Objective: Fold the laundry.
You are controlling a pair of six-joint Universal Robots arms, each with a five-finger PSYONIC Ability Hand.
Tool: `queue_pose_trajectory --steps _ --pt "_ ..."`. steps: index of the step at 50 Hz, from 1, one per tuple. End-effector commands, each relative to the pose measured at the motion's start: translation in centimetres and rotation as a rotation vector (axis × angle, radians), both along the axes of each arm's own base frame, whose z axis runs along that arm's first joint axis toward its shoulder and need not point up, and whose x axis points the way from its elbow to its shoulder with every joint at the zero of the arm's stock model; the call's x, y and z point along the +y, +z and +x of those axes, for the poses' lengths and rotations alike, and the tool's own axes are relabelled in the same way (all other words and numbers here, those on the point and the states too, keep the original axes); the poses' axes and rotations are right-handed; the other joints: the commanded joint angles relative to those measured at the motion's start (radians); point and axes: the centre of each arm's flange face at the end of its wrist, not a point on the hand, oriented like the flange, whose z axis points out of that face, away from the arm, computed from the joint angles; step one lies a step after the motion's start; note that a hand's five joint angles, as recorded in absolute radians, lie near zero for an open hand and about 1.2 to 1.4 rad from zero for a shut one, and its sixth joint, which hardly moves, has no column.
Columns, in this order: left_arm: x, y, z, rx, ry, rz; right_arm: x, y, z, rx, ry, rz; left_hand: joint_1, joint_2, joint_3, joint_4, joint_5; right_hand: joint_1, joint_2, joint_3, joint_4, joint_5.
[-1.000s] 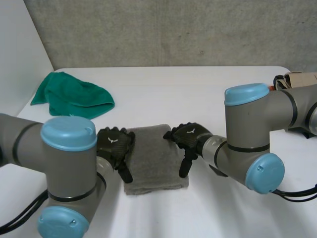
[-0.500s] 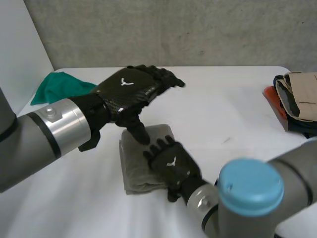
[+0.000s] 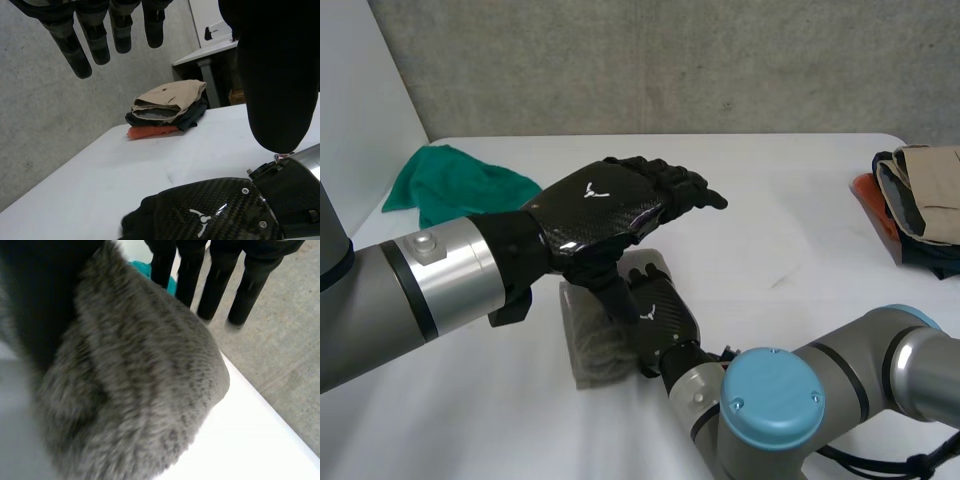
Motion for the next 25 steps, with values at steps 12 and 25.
queue_pose_trajectory --steps 12,25 --pt "-2.5 4.3 -0.1 0.126 0.141 -0.093 -11.7 14.0 -2.3 -0.269 -0.217 -0.27 -0.003 -0.012 -0.016 -0.01 -0.027 0.755 0.751 0.753 0.774 0.8" --pt "-2.3 7.1 -0.3 0.229 0.145 -0.138 -25.6 23.7 -16.7 -0.292 -0.452 -0.473 -0.003 -0.012 -0.016 -0.01 -0.027 0.755 0.751 0.753 0.774 0.8"
